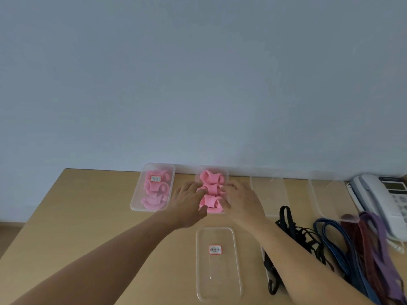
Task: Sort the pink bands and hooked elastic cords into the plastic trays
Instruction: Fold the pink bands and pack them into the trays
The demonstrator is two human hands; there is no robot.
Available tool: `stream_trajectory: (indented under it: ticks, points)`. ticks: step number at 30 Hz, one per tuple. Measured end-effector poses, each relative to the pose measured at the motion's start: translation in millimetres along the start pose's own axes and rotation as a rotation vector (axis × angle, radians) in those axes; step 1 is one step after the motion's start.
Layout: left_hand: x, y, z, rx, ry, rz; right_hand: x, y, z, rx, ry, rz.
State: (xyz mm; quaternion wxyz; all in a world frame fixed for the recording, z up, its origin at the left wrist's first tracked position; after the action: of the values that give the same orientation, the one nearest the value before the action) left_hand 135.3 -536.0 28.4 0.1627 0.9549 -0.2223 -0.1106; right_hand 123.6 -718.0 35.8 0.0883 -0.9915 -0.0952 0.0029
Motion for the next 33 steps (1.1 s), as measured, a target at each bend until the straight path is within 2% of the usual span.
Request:
stream_trajectory:
  ticks: [5,10,17,25,30,33]
  points:
    - [-24,7,9,-0.095,-0.010,0.029,-36,-18,-1,-0.013,0.000,0.092]
    - [-56,0,35,-0.231,-0.130,-0.008,-83,-36,29,0.085,-0.084,0.267]
    - [-85,4,65,-0.397,-0.172,-0.037,-129,-48,55,-0.010,-0.233,0.361]
    - [-96,1,77,-0.491,-0.249,-0.227,-128,-53,70,-0.081,-0.383,0.595]
    - [-94,10,75,-0.667,-0.220,-0.366,-122,-48,75,0.006,-0.371,0.710]
    - [-96,16,74,-0.772,-0.188,-0.438,-121,-41,71,0.149,-0.305,0.680]
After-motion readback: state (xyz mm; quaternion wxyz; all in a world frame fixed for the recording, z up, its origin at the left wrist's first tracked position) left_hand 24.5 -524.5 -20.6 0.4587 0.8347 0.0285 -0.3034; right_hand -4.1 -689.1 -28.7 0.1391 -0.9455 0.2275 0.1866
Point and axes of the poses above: each hand's wrist, its own x-axis towards the middle knuckle, its own z-axis out of the palm, y = z × x, the point moved 2 cm from there along x, towards the middle knuckle, and after that the axes turned 8 degrees about -x, right-handed, at the moved point
